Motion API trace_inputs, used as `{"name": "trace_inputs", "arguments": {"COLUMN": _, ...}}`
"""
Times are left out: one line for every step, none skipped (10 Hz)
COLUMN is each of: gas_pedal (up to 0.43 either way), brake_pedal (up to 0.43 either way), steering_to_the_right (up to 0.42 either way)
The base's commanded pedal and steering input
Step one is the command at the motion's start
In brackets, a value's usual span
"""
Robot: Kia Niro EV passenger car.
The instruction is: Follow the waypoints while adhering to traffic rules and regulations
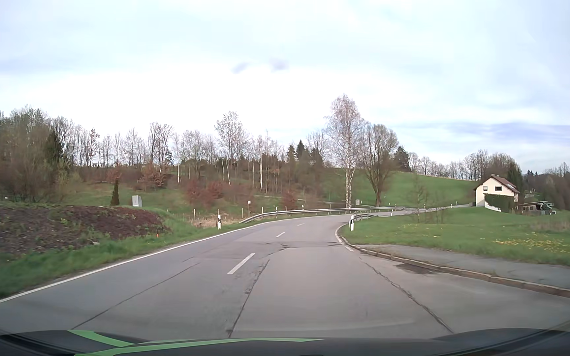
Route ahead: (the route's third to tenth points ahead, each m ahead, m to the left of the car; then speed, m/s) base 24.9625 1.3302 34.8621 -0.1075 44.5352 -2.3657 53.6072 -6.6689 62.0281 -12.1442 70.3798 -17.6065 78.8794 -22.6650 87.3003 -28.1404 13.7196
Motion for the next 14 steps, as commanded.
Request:
{"name": "trace_inputs", "arguments": {"gas_pedal": 0.0, "brake_pedal": 0.0, "steering_to_the_right": 0.024}}
{"name": "trace_inputs", "arguments": {"gas_pedal": 0.0, "brake_pedal": 0.0, "steering_to_the_right": 0.023}}
{"name": "trace_inputs", "arguments": {"gas_pedal": 0.0, "brake_pedal": 0.0, "steering_to_the_right": 0.022}}
{"name": "trace_inputs", "arguments": {"gas_pedal": 0.0, "brake_pedal": 0.0, "steering_to_the_right": 0.021}}
{"name": "trace_inputs", "arguments": {"gas_pedal": 0.0, "brake_pedal": 0.0, "steering_to_the_right": 0.018}}
{"name": "trace_inputs", "arguments": {"gas_pedal": 0.0, "brake_pedal": 0.0, "steering_to_the_right": 0.016}}
{"name": "trace_inputs", "arguments": {"gas_pedal": 0.0, "brake_pedal": 0.0, "steering_to_the_right": 0.016}}
{"name": "trace_inputs", "arguments": {"gas_pedal": 0.0, "brake_pedal": 0.0, "steering_to_the_right": 0.018}}
{"name": "trace_inputs", "arguments": {"gas_pedal": 0.008, "brake_pedal": 0.0, "steering_to_the_right": 0.02}}
{"name": "trace_inputs", "arguments": {"gas_pedal": 0.008, "brake_pedal": 0.0, "steering_to_the_right": 0.023}}
{"name": "trace_inputs", "arguments": {"gas_pedal": 0.008, "brake_pedal": 0.0, "steering_to_the_right": 0.025}}
{"name": "trace_inputs", "arguments": {"gas_pedal": 0.02, "brake_pedal": 0.0, "steering_to_the_right": 0.025}}
{"name": "trace_inputs", "arguments": {"gas_pedal": 0.047, "brake_pedal": 0.0, "steering_to_the_right": 0.026}}
{"name": "trace_inputs", "arguments": {"gas_pedal": 0.067, "brake_pedal": 0.0, "steering_to_the_right": 0.029}}
